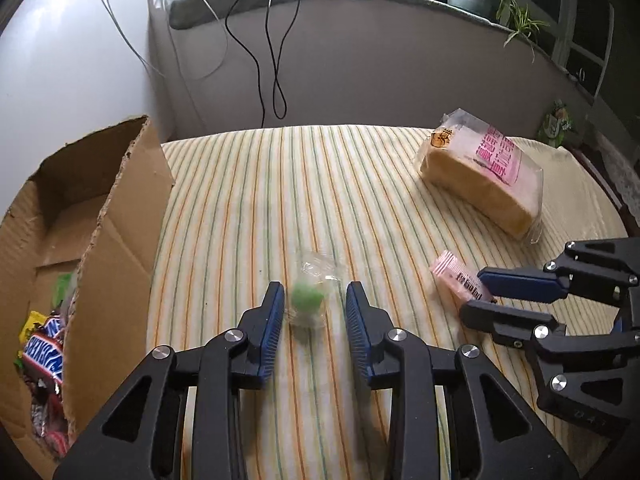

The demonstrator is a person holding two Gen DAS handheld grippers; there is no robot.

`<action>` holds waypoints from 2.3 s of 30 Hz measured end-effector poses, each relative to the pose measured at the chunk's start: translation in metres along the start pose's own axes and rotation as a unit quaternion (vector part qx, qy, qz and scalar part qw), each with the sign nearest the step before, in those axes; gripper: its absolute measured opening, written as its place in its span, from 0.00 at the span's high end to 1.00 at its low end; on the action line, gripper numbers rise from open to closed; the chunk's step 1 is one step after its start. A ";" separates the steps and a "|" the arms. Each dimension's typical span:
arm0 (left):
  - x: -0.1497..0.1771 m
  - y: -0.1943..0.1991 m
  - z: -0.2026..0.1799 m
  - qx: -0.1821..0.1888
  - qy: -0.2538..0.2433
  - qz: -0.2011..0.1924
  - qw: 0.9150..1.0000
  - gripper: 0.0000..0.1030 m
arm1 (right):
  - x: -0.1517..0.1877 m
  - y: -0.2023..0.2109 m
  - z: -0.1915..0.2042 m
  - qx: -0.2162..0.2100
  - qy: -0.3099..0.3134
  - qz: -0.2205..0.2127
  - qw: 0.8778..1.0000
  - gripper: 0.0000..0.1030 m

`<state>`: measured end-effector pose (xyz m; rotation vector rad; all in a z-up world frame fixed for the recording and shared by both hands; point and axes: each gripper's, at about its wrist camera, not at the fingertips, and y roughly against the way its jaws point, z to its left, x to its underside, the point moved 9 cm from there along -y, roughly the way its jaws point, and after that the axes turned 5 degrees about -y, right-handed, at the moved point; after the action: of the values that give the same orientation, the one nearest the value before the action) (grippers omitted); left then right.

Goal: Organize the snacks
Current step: 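Carry the green candy and pink candy over the cardboard box, then open the left tool to drop the green candy while the right tool drops the pink candy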

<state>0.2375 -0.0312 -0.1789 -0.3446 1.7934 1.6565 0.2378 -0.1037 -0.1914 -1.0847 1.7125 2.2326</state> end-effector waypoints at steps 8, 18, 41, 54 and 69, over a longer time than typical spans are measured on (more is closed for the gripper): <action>-0.001 0.008 -0.005 -0.005 -0.009 -0.014 1.000 0.83 | -0.001 0.003 0.000 0.004 -0.004 0.000 1.000 0.78; -0.009 0.051 -0.002 0.013 0.008 -0.059 0.998 0.83 | -0.006 0.030 0.013 0.006 -0.013 -0.014 1.000 0.78; -0.006 0.130 0.088 -0.034 0.056 -0.127 0.990 0.83 | -0.053 0.063 0.120 -0.012 0.031 -0.057 0.998 0.78; 0.002 0.136 0.142 -0.054 0.084 -0.137 0.985 0.83 | -0.077 0.039 0.174 -0.026 0.053 -0.056 0.997 0.78; 0.002 0.130 0.172 -0.060 0.097 -0.134 0.984 0.83 | -0.088 0.003 0.204 -0.034 0.063 -0.033 0.997 0.78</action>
<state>0.2081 0.1552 -0.0746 -0.7900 1.6989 1.5836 0.2077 0.1029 -0.1159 -1.3033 1.6322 2.2414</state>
